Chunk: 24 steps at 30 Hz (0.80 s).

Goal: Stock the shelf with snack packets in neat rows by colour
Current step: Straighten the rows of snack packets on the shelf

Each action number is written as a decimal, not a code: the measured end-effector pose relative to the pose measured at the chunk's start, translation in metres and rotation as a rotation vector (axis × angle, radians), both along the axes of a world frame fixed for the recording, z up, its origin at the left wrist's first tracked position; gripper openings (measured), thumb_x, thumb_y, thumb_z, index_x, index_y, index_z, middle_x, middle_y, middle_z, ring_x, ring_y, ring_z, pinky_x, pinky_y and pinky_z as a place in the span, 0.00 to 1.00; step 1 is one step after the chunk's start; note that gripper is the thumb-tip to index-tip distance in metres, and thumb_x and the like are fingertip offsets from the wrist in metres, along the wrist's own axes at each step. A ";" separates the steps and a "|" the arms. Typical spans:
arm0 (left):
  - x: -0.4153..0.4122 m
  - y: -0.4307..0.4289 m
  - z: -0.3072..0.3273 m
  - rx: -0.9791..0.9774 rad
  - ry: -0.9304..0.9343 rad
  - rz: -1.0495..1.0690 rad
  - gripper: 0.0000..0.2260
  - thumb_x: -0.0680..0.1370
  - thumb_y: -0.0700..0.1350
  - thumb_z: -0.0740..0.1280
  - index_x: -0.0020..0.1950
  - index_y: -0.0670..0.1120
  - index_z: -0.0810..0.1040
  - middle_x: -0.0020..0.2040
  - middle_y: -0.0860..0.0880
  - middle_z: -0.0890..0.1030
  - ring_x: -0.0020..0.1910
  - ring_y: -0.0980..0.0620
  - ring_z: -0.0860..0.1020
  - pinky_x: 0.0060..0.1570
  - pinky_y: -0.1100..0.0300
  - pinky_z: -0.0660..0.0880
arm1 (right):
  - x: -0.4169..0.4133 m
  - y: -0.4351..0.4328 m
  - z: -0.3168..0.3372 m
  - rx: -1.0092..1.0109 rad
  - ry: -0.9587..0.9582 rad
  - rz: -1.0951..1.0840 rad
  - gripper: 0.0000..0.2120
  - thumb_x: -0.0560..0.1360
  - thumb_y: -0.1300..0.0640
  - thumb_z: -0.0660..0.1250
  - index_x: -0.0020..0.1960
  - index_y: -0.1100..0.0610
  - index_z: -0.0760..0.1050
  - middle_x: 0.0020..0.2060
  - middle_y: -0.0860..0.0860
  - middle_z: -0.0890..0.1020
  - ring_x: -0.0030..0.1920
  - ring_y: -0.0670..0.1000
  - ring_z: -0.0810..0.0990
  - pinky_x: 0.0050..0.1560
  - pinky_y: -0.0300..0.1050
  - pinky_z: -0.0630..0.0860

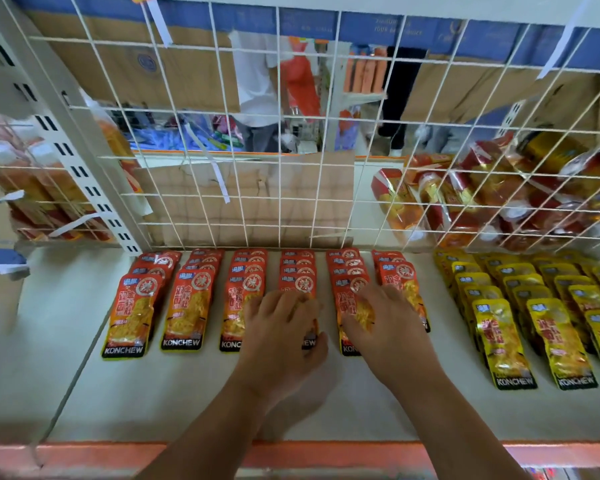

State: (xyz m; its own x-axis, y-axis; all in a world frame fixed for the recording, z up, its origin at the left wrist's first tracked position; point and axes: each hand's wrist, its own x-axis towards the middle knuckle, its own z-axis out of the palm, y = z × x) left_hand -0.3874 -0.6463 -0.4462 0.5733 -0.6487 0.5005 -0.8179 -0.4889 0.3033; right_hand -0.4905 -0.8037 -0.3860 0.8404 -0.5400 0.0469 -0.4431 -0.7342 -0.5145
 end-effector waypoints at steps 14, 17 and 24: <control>-0.056 0.030 0.108 -0.088 -0.145 0.407 0.20 0.73 0.57 0.70 0.62 0.52 0.81 0.61 0.50 0.80 0.59 0.41 0.77 0.58 0.43 0.71 | 0.001 0.012 0.083 -0.024 -0.291 0.400 0.12 0.70 0.45 0.67 0.52 0.46 0.77 0.46 0.43 0.77 0.49 0.49 0.77 0.51 0.51 0.76; -0.061 0.053 0.155 -0.156 -0.250 0.486 0.18 0.74 0.57 0.70 0.61 0.51 0.81 0.60 0.51 0.79 0.59 0.43 0.76 0.58 0.46 0.70 | 0.009 0.033 0.123 -0.025 -0.368 0.511 0.13 0.72 0.44 0.68 0.55 0.44 0.76 0.48 0.41 0.75 0.52 0.48 0.76 0.52 0.49 0.76; -0.067 0.138 0.271 -0.196 -0.448 0.607 0.18 0.75 0.54 0.69 0.62 0.48 0.81 0.60 0.49 0.80 0.61 0.43 0.77 0.61 0.44 0.71 | 0.028 0.105 0.213 -0.047 -0.555 0.731 0.16 0.75 0.47 0.70 0.62 0.46 0.76 0.53 0.41 0.74 0.57 0.48 0.75 0.53 0.46 0.74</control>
State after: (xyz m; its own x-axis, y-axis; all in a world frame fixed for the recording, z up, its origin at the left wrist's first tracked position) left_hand -0.4547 -0.5085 -0.1757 0.5156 -0.1613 0.8415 -0.4890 -0.8619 0.1344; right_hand -0.4624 -0.6982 -0.1730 0.8224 0.1295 0.5540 0.4411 -0.7602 -0.4770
